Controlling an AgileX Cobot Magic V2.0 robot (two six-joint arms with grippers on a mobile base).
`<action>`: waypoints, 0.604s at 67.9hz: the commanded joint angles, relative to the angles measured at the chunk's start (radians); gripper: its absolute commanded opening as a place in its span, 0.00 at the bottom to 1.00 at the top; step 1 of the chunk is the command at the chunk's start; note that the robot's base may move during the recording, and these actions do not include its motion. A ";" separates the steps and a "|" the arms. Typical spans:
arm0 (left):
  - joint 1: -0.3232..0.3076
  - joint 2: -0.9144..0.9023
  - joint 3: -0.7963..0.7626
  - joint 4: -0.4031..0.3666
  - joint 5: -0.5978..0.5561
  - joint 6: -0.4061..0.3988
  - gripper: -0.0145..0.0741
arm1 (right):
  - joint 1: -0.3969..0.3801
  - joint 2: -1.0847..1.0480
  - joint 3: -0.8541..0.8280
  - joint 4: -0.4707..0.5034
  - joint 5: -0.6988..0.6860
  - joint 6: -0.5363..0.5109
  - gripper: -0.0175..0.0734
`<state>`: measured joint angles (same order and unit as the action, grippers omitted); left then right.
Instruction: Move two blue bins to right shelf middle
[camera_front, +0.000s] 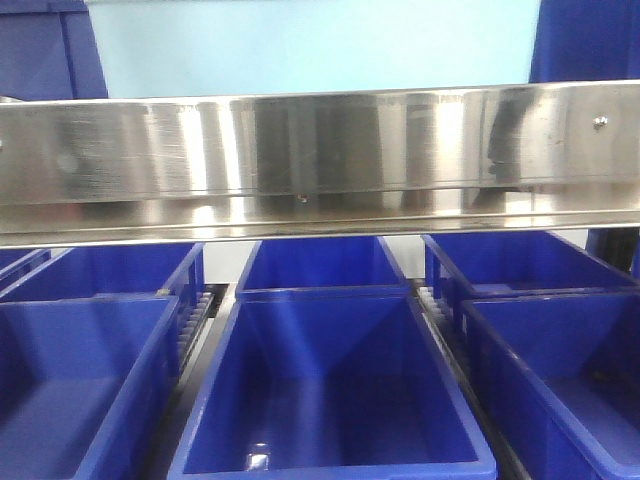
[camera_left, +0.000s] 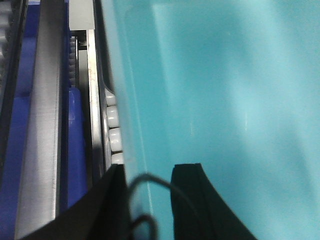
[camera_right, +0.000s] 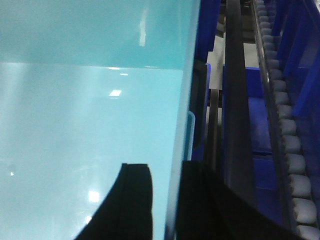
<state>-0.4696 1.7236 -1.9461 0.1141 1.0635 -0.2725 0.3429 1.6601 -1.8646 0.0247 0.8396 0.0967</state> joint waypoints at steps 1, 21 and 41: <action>-0.014 -0.011 -0.010 -0.025 -0.020 0.006 0.33 | 0.007 -0.006 -0.007 0.023 -0.019 -0.009 0.31; -0.014 -0.033 -0.014 0.020 0.004 0.006 0.80 | 0.007 -0.032 -0.011 0.023 0.023 -0.009 0.82; -0.014 -0.097 -0.015 0.121 0.138 0.006 0.85 | 0.007 -0.093 -0.007 0.021 0.206 -0.007 0.82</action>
<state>-0.4798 1.6444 -1.9604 0.2022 1.1488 -0.2667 0.3508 1.5805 -1.8698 0.0540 0.9812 0.0948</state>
